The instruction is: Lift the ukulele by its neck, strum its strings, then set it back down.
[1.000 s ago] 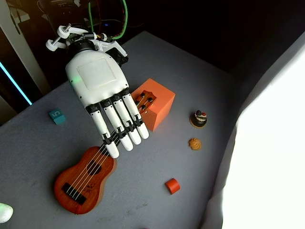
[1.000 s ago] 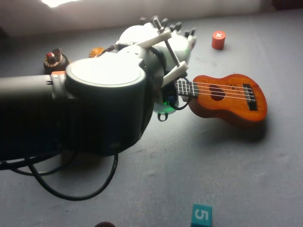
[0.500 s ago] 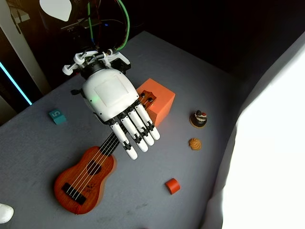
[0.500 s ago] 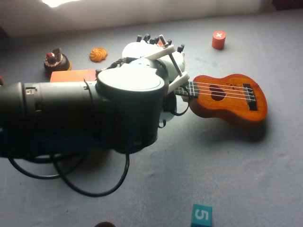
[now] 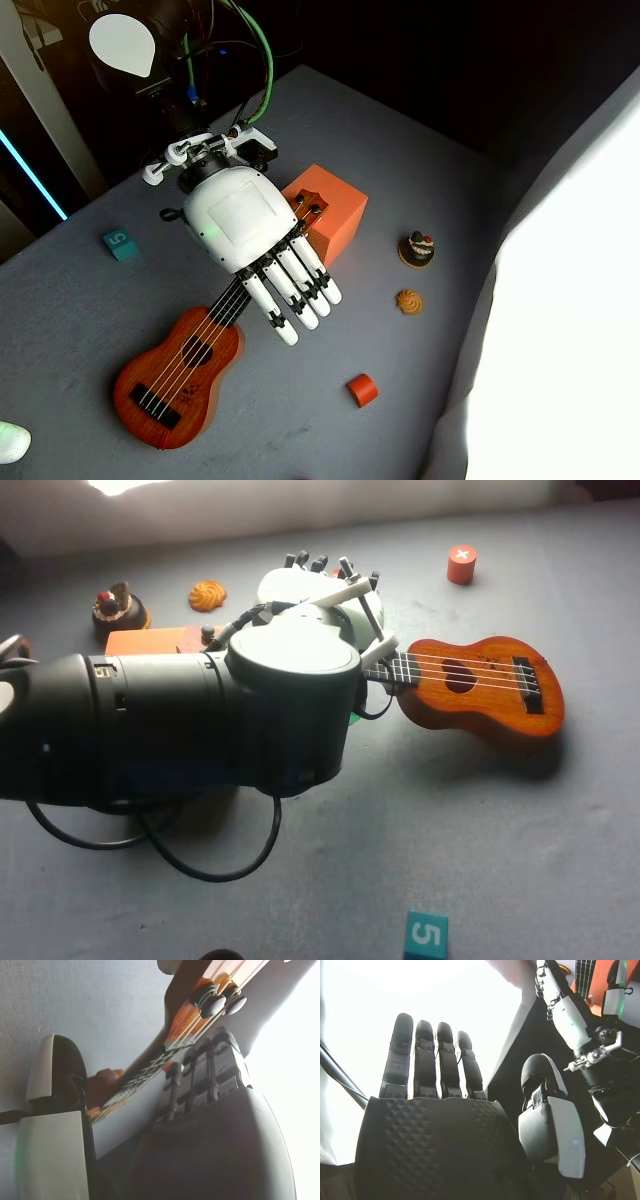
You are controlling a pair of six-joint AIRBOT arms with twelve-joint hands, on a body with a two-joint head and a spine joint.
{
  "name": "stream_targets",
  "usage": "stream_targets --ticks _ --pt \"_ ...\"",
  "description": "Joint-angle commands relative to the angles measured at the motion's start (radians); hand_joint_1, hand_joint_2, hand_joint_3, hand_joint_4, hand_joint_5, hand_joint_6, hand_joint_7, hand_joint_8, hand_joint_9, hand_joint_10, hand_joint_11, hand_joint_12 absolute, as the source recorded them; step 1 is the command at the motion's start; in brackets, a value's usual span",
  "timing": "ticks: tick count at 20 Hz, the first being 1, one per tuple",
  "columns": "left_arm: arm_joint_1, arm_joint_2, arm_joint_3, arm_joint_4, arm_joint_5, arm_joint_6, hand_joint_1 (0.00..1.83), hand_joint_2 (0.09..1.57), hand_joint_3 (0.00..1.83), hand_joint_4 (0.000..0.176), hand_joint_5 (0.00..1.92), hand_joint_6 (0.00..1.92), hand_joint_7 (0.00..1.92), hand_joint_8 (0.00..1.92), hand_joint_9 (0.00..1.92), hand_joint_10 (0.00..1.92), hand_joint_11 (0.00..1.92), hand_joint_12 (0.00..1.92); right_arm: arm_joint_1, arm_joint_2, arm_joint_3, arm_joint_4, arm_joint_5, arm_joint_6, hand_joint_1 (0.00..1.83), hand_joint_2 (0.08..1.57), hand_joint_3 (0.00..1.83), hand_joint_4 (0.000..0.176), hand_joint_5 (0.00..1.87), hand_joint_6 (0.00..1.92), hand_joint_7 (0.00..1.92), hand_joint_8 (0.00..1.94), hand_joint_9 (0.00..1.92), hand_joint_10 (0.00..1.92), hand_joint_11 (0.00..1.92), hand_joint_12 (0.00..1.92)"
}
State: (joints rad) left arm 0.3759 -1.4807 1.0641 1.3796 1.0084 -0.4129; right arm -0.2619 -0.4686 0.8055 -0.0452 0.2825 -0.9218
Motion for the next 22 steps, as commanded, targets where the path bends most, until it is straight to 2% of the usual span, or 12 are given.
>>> stream_targets --ticks 1,4,7,9,10,11,12,14,16,17,19,22 --pt "0.002 -0.006 0.008 0.089 0.024 0.008 1.2 1.02 0.0 0.044 0.0 0.0 0.0 0.0 0.0 0.0 0.01 0.01 0.01 0.008 0.0 0.008 0.117 -0.002 0.03 1.28 0.0 0.0 0.14 0.01 0.16 0.01 0.17 0.01 0.0 0.44" --pt "0.011 -0.016 0.022 0.094 0.023 0.007 1.14 1.03 0.0 0.044 0.0 0.0 0.0 0.0 0.0 0.0 0.03 0.01 0.01 0.008 -0.001 0.008 0.117 -0.002 0.04 1.28 0.0 0.0 0.15 0.01 0.16 0.0 0.17 0.01 0.0 0.49" --pt "0.02 -0.026 0.033 0.097 0.018 0.005 1.2 0.99 0.0 0.039 0.0 0.0 0.0 0.0 0.0 0.0 0.03 0.02 0.01 0.008 -0.001 0.008 0.117 -0.003 0.04 1.27 0.0 0.0 0.15 0.01 0.15 0.0 0.15 0.0 0.0 0.43" --pt "0.026 -0.031 0.039 0.104 0.016 0.0 1.17 1.0 0.0 0.034 0.0 0.0 0.0 0.0 0.0 0.0 0.03 0.02 0.01 0.008 -0.001 0.007 0.117 -0.004 0.0 1.27 0.0 0.0 0.15 0.01 0.18 0.01 0.18 0.01 0.0 0.53" --pt "0.03 -0.034 0.042 0.112 0.016 -0.007 1.17 1.01 0.0 0.032 0.0 0.0 0.0 0.0 0.0 0.0 0.03 0.03 0.01 0.008 -0.001 0.007 0.117 -0.004 0.0 1.28 0.0 0.0 0.12 0.01 0.16 0.0 0.14 0.01 0.0 0.39" --pt "0.033 -0.037 0.046 0.114 0.014 -0.008 1.16 1.02 0.0 0.033 0.0 0.0 0.0 0.0 0.0 0.0 0.02 0.03 0.01 0.008 -0.001 0.007 0.117 -0.004 0.0 1.28 0.0 0.0 0.12 0.01 0.17 0.0 0.14 0.02 0.0 0.37" --pt "0.036 -0.039 0.05 0.116 0.011 -0.008 1.18 1.03 0.01 0.036 0.0 0.0 0.0 0.0 0.0 0.0 0.03 0.03 0.01 0.008 -0.001 0.007 0.117 -0.004 0.01 1.27 0.0 0.0 0.15 0.02 0.19 0.01 0.17 0.03 0.0 0.49" --pt "0.043 -0.041 0.059 0.122 0.007 -0.008 1.2 1.02 0.0 0.037 0.0 0.0 0.0 0.0 0.0 0.0 0.04 0.04 0.01 0.008 -0.001 0.007 0.117 -0.004 0.0 1.27 0.0 0.0 0.15 0.02 0.19 0.0 0.16 0.02 0.0 0.52" --pt "0.047 -0.041 0.065 0.126 0.003 -0.008 1.17 1.05 0.0 0.033 0.0 0.0 0.0 0.0 0.0 0.0 0.0 0.26 0.01 0.008 -0.001 0.007 0.117 -0.004 0.0 1.28 0.0 0.0 0.14 0.01 0.2 0.0 0.16 0.02 0.0 0.5" --pt "0.05 -0.041 0.069 0.128 0.002 -0.009 1.15 1.08 0.0 0.031 0.0 0.0 0.01 0.0 0.02 0.0 0.0 0.42 0.01 0.008 -0.002 0.007 0.117 -0.004 0.01 1.27 0.0 0.0 0.15 0.01 0.21 0.0 0.17 0.02 0.0 0.55" --pt "0.054 -0.042 0.074 0.13 0.001 -0.01 1.13 1.08 0.0 0.037 0.04 0.01 0.06 0.01 0.07 0.01 0.0 0.59 0.01 0.008 -0.002 0.007 0.117 -0.004 0.01 1.27 0.0 0.0 0.15 0.01 0.21 0.0 0.16 0.02 0.0 0.56" --pt "0.058 -0.042 0.08 0.13 -0.002 -0.01 1.1 1.07 0.0 0.036 0.19 0.03 0.22 0.02 0.24 0.04 0.0 0.93 0.01 0.008 -0.002 0.006 0.117 -0.004 0.0 1.27 0.0 0.0 0.14 0.01 0.22 0.0 0.18 0.02 0.0 0.59"
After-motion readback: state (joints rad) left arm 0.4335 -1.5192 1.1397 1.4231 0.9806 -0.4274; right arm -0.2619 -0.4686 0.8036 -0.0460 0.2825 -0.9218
